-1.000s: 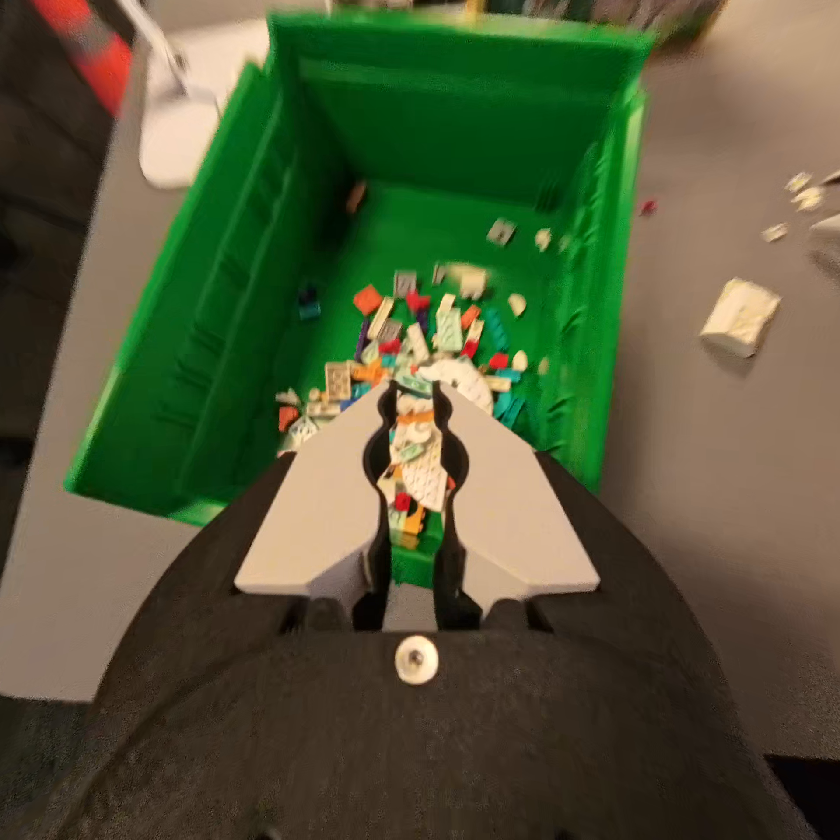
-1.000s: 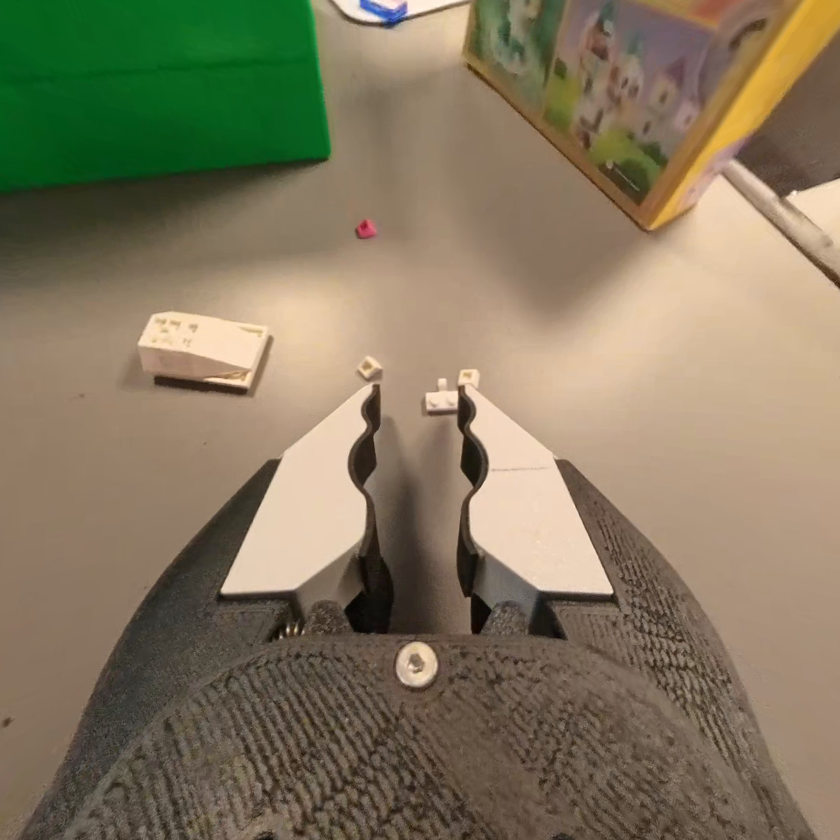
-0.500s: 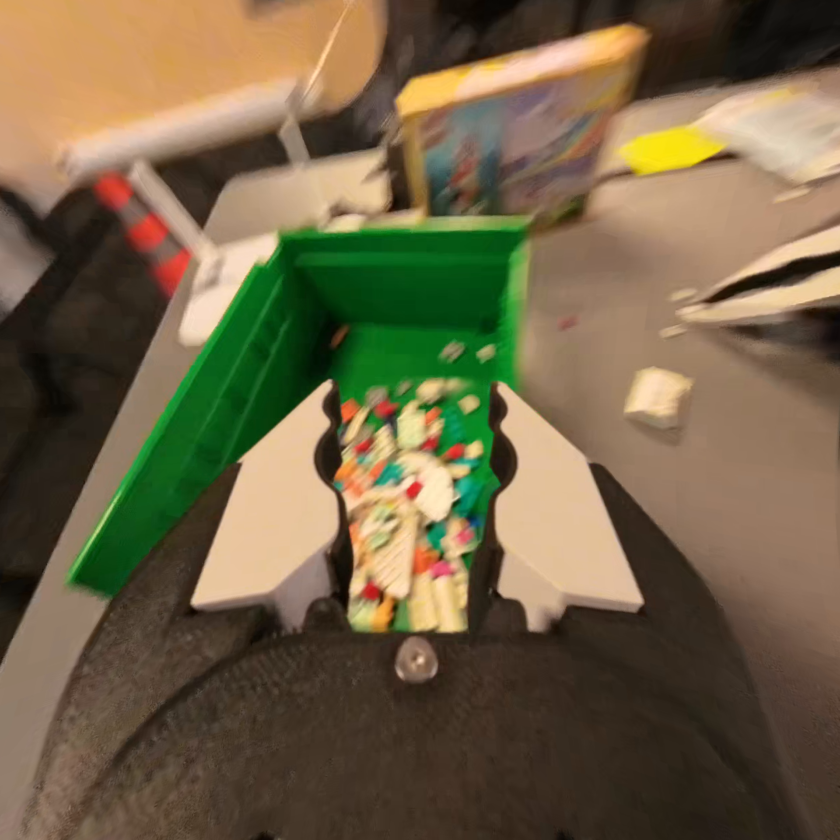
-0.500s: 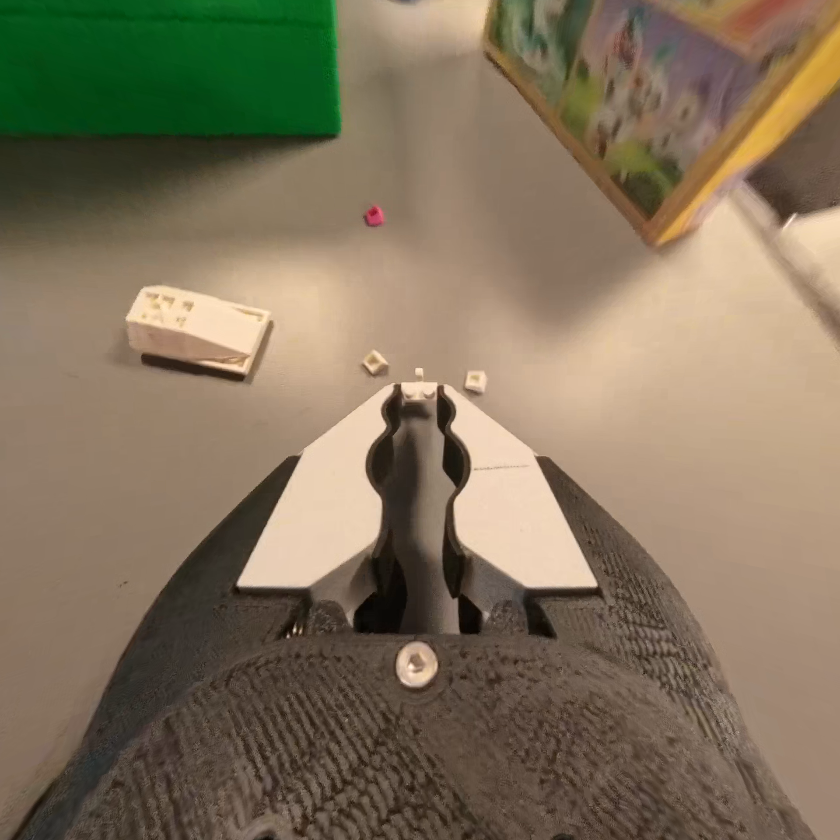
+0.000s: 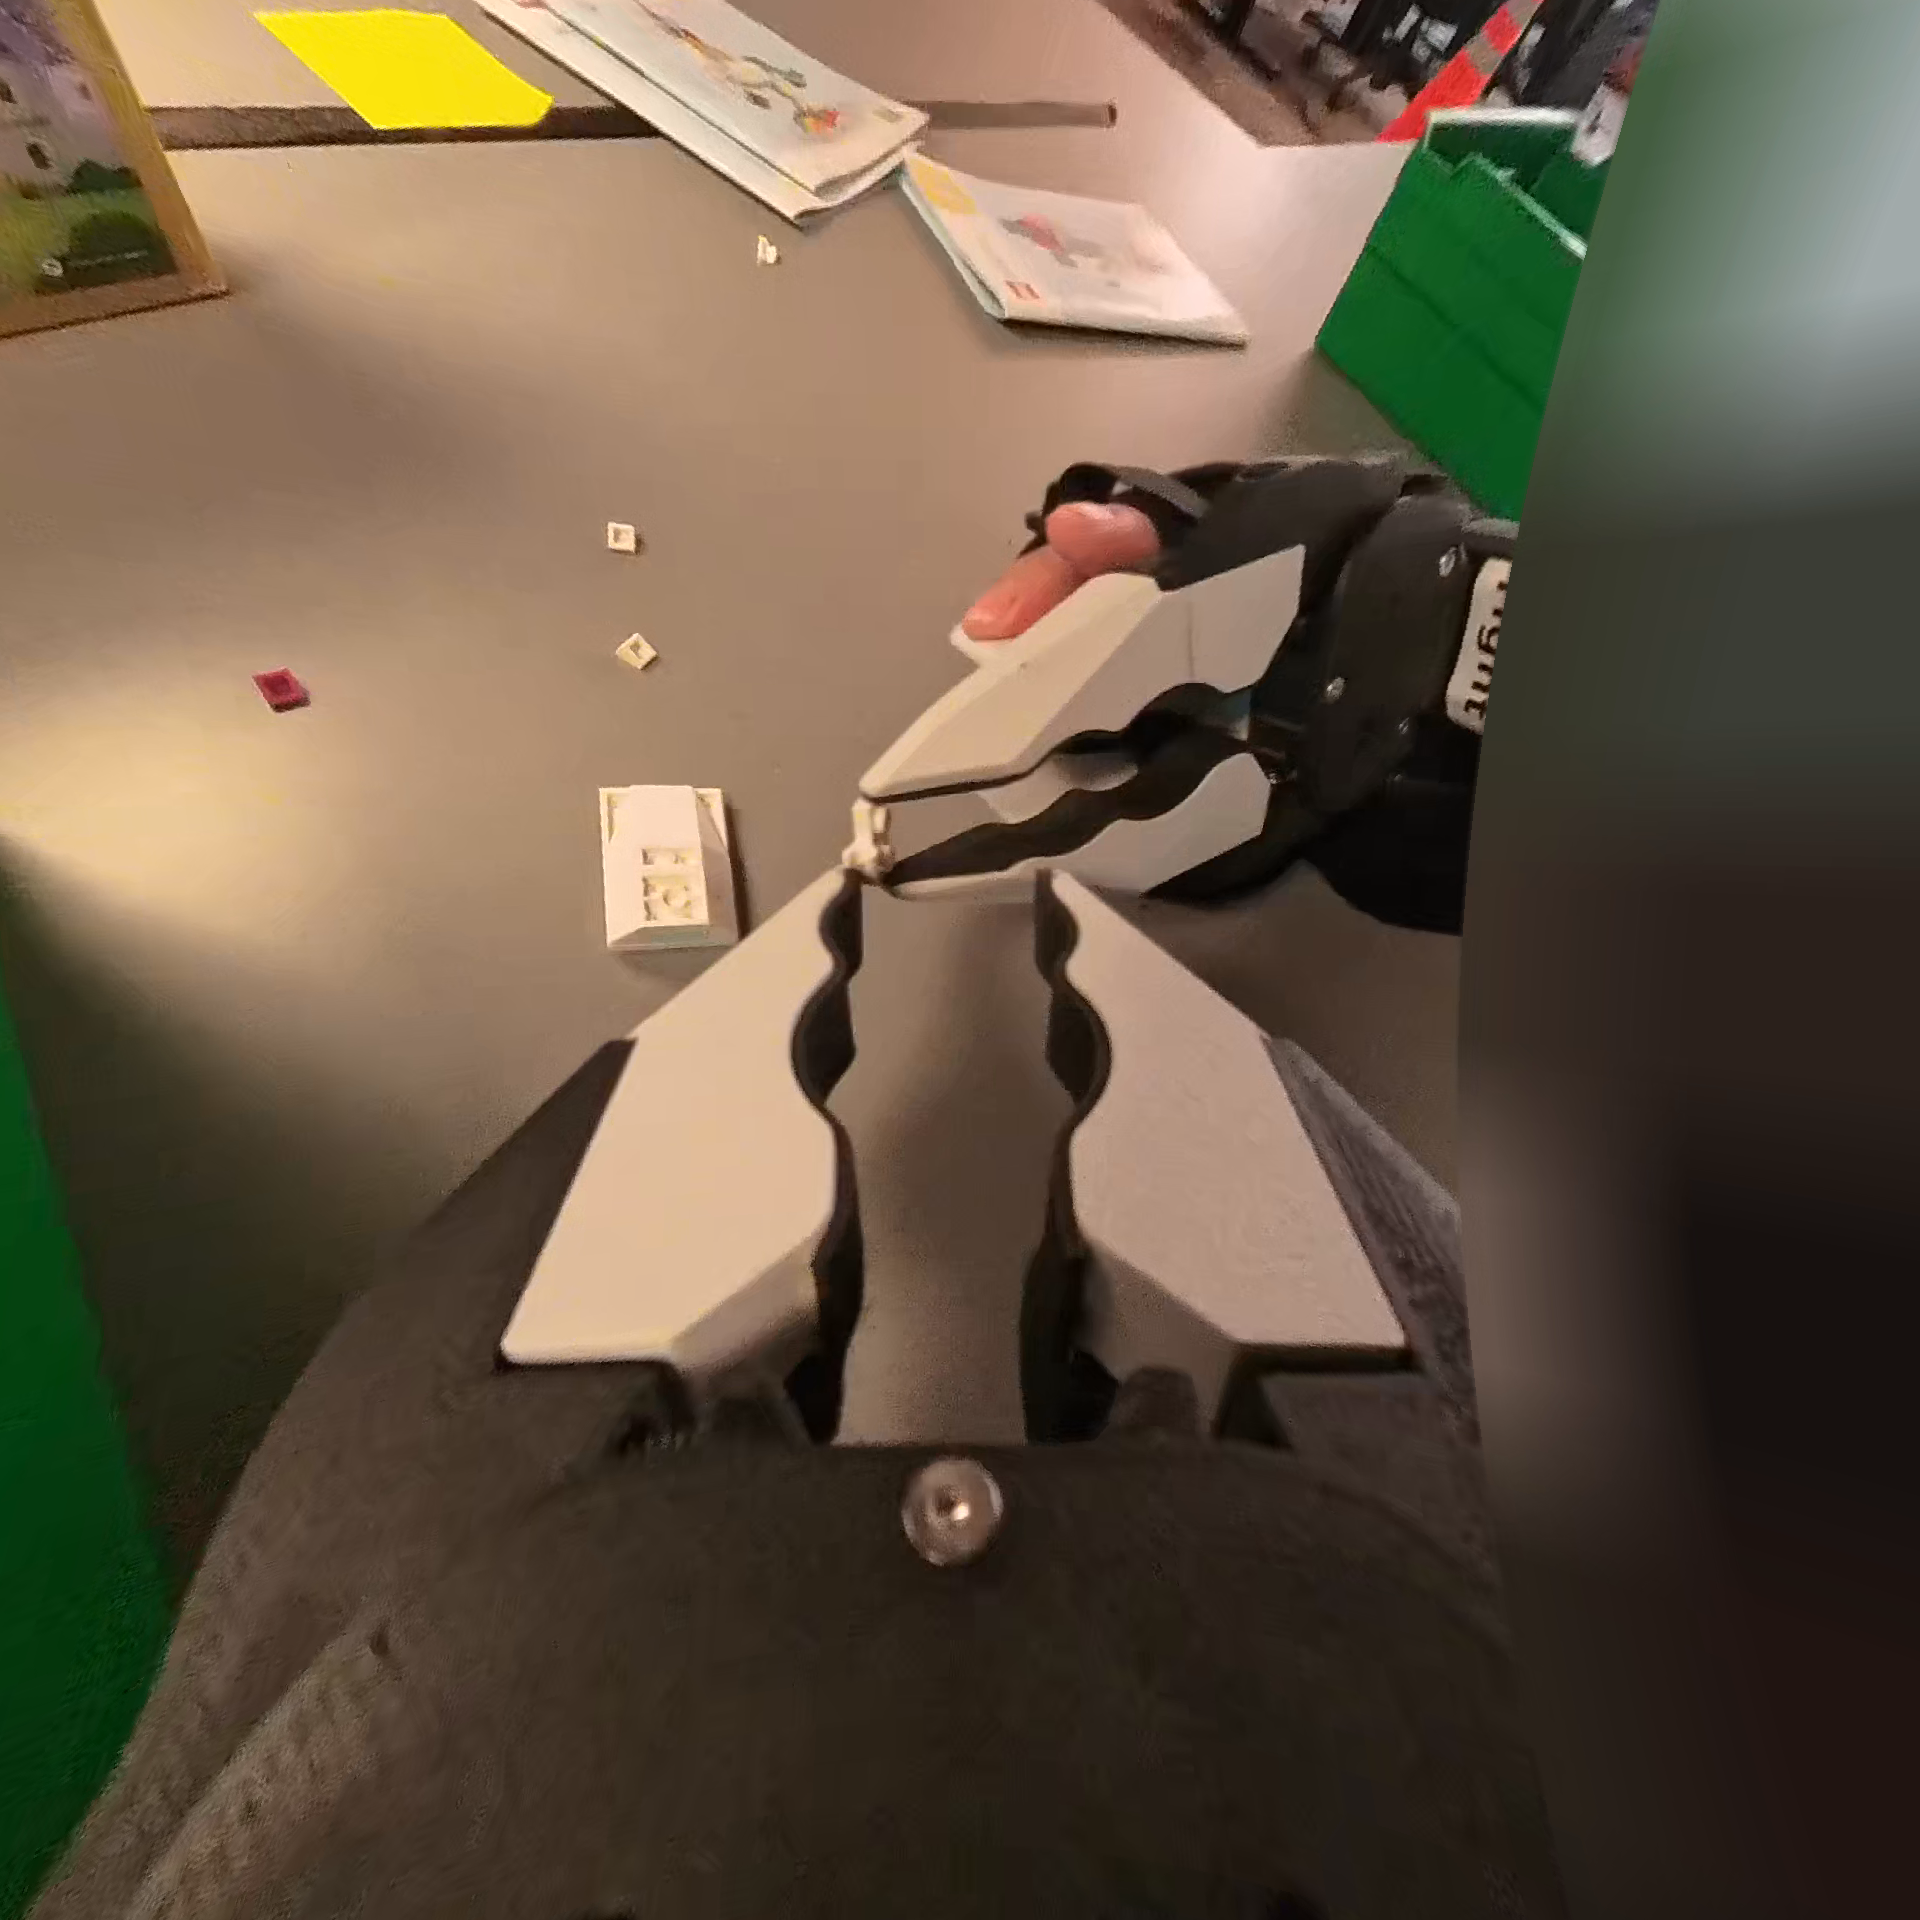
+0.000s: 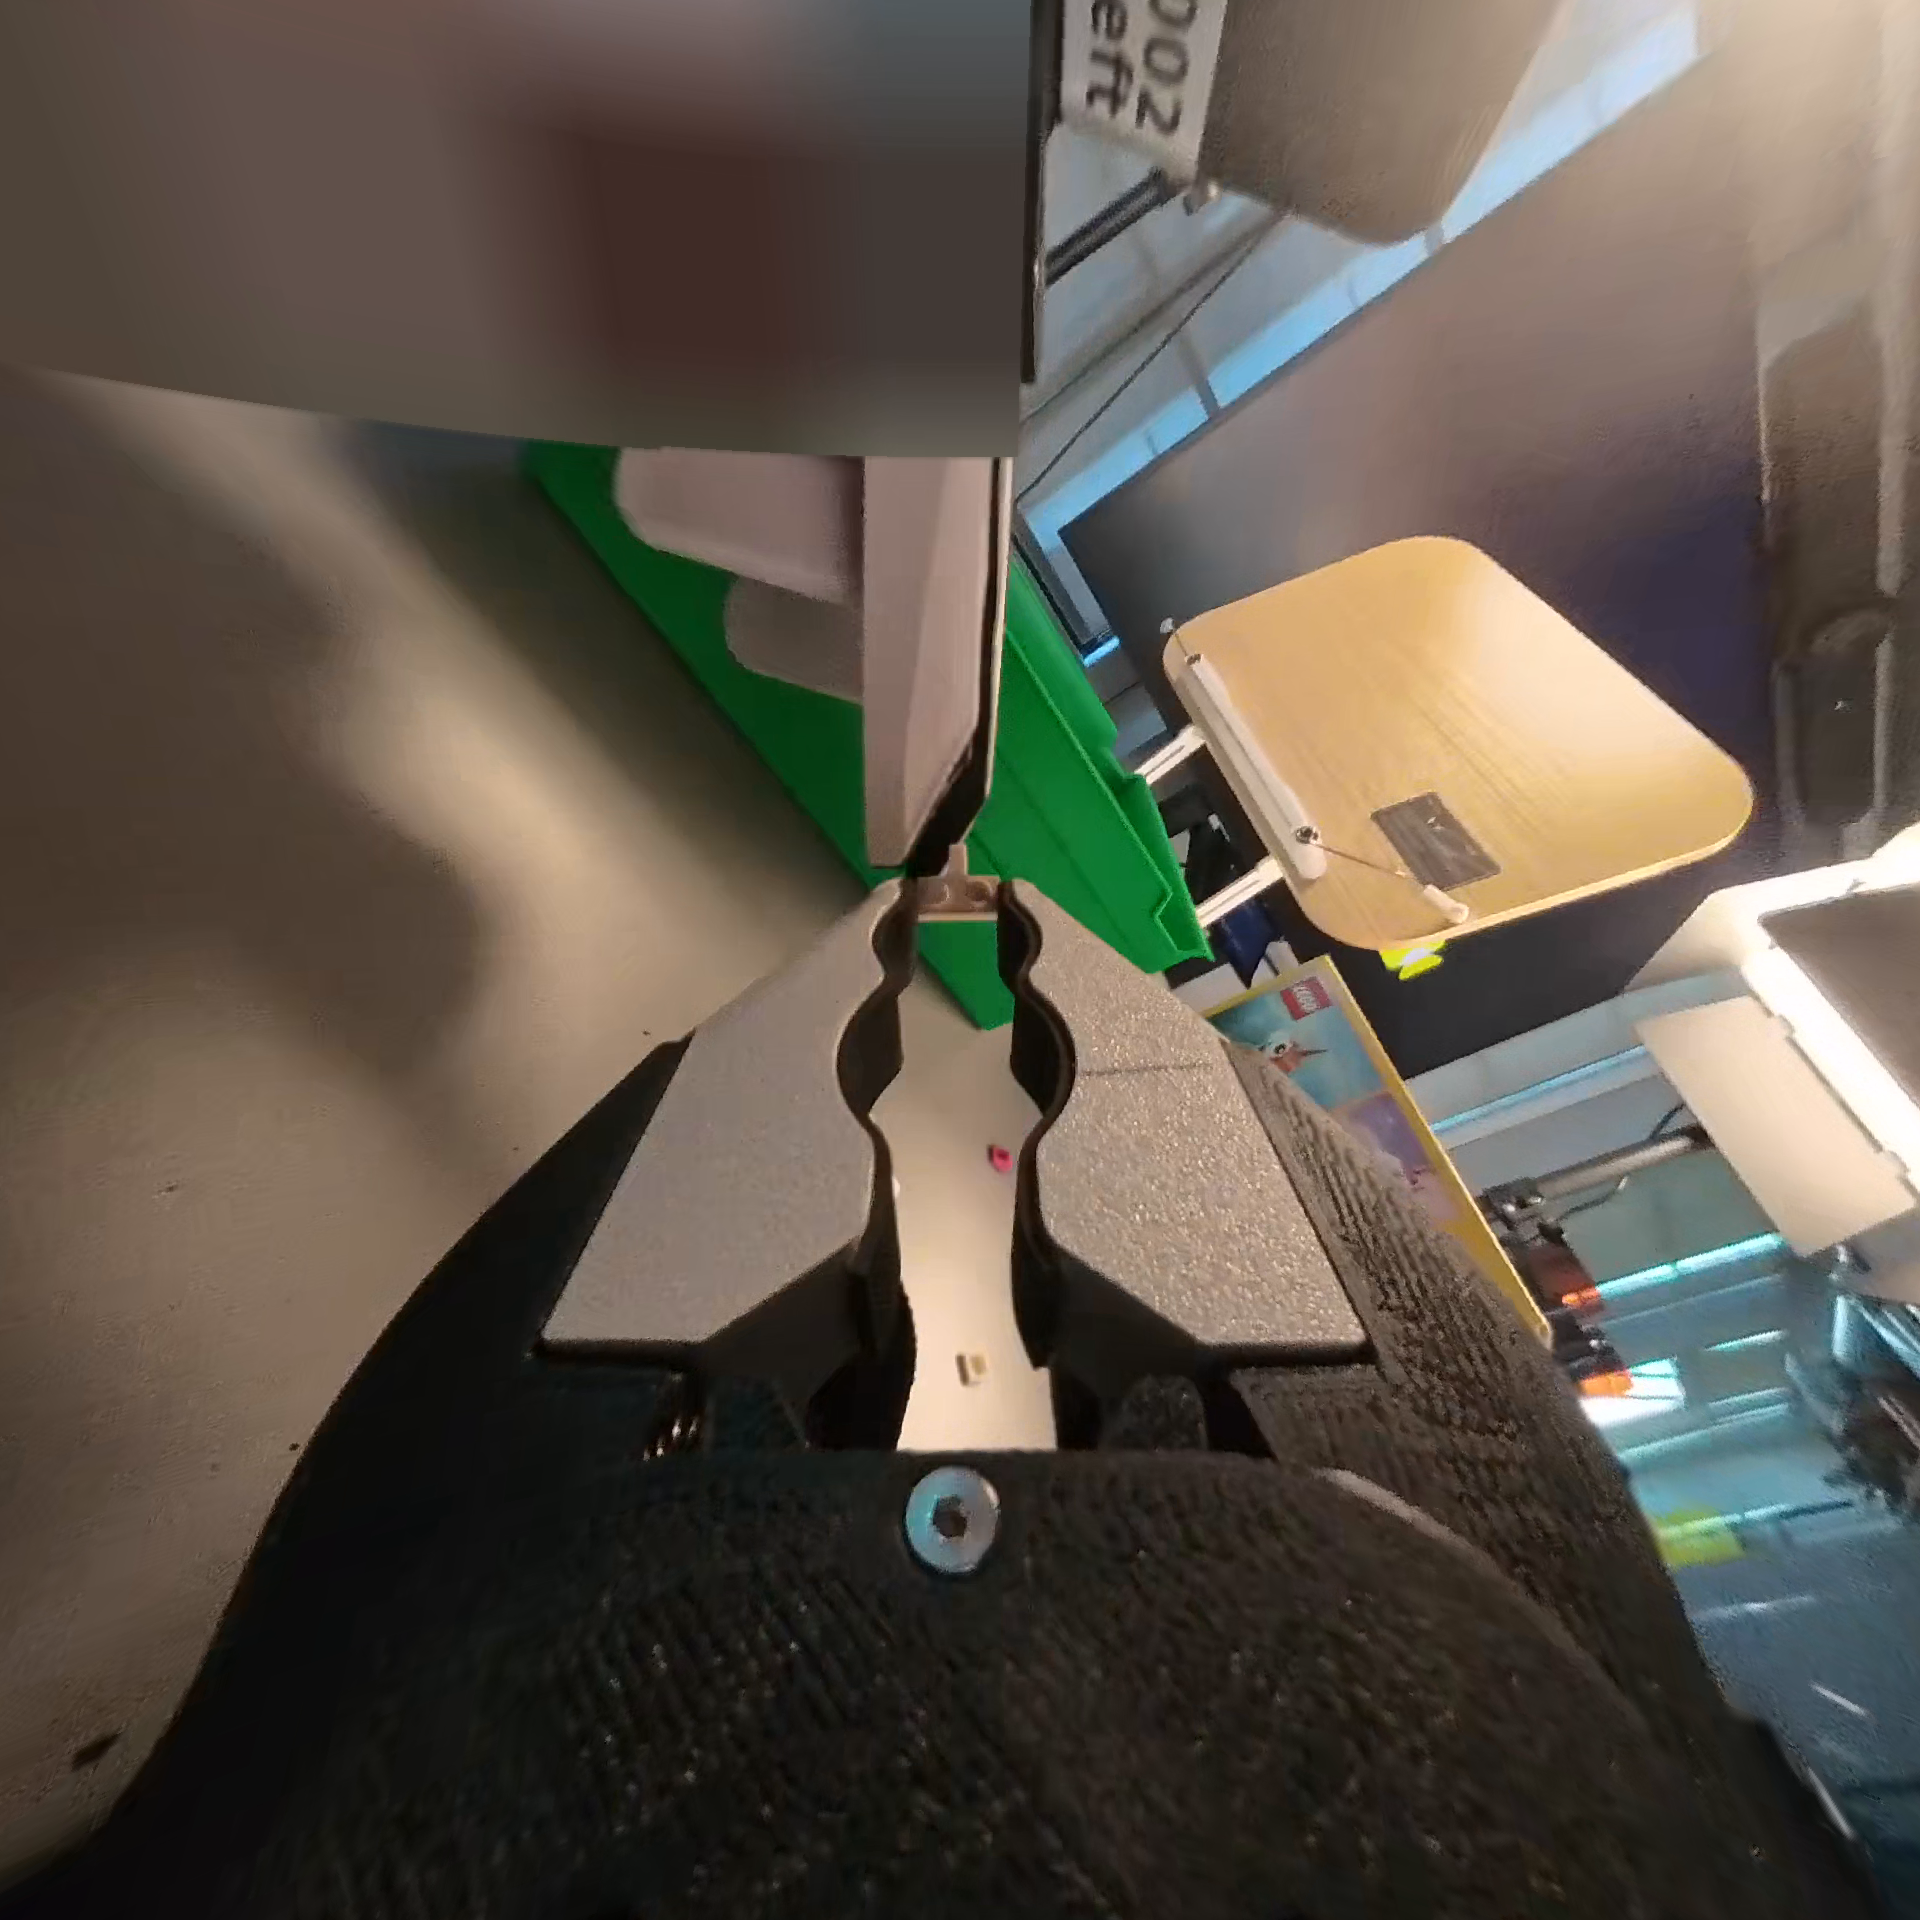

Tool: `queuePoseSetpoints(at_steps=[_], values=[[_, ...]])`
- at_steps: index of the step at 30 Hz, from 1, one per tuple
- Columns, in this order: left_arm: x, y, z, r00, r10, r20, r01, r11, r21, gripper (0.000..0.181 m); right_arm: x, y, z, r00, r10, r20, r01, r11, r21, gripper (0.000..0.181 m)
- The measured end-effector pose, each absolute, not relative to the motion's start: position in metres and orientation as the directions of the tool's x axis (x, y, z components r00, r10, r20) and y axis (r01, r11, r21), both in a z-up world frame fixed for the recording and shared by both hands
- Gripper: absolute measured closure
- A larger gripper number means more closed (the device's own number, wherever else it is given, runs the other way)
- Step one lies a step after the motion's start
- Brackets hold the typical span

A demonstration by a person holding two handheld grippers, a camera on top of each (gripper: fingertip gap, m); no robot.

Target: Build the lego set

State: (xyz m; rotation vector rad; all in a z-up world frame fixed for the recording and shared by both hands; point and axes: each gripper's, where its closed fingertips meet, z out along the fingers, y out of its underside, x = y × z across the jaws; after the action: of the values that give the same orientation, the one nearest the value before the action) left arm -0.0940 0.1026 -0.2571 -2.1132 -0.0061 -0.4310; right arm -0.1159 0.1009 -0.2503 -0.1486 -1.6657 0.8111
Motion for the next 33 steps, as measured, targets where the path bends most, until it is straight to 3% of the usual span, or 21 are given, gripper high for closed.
queuePoseSetpoints(at_steps=[1, 7, 9, 12, 14, 17, 20, 24, 27, 30, 31, 32, 33], values=[[-0.095, 0.102, -0.256, 0.932, -0.165, 0.322, 0.186, -0.544, -0.818, 0.154, -0.115, 0.100, -0.249, -0.273, 0.510, 0.816, -0.340, 0.742, -0.578, 0.168], [-0.103, 0.102, -0.254, 0.919, -0.144, 0.366, 0.243, -0.524, -0.817, 0.161, -0.109, 0.093, -0.248, -0.276, 0.479, 0.834, -0.380, 0.742, -0.552, 0.168], [-0.102, 0.101, -0.255, 0.915, -0.154, 0.373, 0.241, -0.533, -0.811, 0.176, -0.110, 0.092, -0.250, -0.279, 0.468, 0.838, -0.373, 0.751, -0.544, 0.168], [-0.106, 0.096, -0.254, 0.948, -0.141, 0.284, 0.166, -0.542, -0.824, 0.177, -0.112, 0.095, -0.255, -0.327, 0.497, 0.804, -0.347, 0.728, -0.591, 0.162], [-0.115, 0.088, -0.232, 0.973, -0.109, 0.205, 0.130, -0.475, -0.870, 0.177, -0.121, 0.116, -0.256, -0.325, 0.576, 0.750, -0.247, 0.714, -0.656, 0.160], [-0.145, 0.065, -0.182, 0.997, 0.016, 0.069, 0.071, -0.330, -0.941, 0.177, -0.138, 0.179, -0.250, -0.170, 0.734, 0.657, -0.041, 0.661, -0.749, 0.167], [-0.180, 0.031, -0.155, 0.984, 0.175, 0.012, 0.065, -0.301, -0.952, 0.177, -0.149, 0.231, -0.271, -0.118, 0.873, 0.473, 0.186, 0.487, -0.853, 0.161], [-0.255, -0.017, -0.185, 0.876, 0.478, -0.059, 0.197, -0.469, -0.861, 0.176, -0.160, 0.260, -0.309, -0.158, 0.947, 0.278, 0.454, 0.320, -0.832, 0.155], [-0.270, -0.033, -0.237, 0.850, 0.525, 0.046, 0.399, -0.584, -0.707, 0.176, -0.163, 0.262, -0.326, -0.181, 0.969, 0.166, 0.561, 0.240, -0.792, 0.153], [-0.276, -0.037, -0.275, 0.828, 0.552, 0.099, 0.492, -0.630, -0.601, 0.176, -0.163, 0.267, -0.333, -0.158, 0.983, 0.088, 0.612, 0.168, -0.773, 0.155], [-0.279, -0.039, -0.283, 0.817, 0.569, 0.098, 0.512, -0.635, -0.579, 0.173, -0.163, 0.269, -0.333, -0.149, 0.987, 0.067, 0.618, 0.146, -0.772, 0.156], [-0.284, -0.041, -0.288, 0.796, 0.600, 0.085, 0.533, -0.627, -0.569, 0.154, -0.163, 0.269, -0.334, -0.145, 0.988, 0.048, 0.622, 0.129, -0.772, 0.156], [-0.289, -0.043, -0.289, 0.776, 0.627, 0.071, 0.547, -0.612, -0.571, 0.146, -0.163, 0.269, -0.334, -0.146, 0.989, 0.034, 0.625, 0.119, -0.772, 0.157]])
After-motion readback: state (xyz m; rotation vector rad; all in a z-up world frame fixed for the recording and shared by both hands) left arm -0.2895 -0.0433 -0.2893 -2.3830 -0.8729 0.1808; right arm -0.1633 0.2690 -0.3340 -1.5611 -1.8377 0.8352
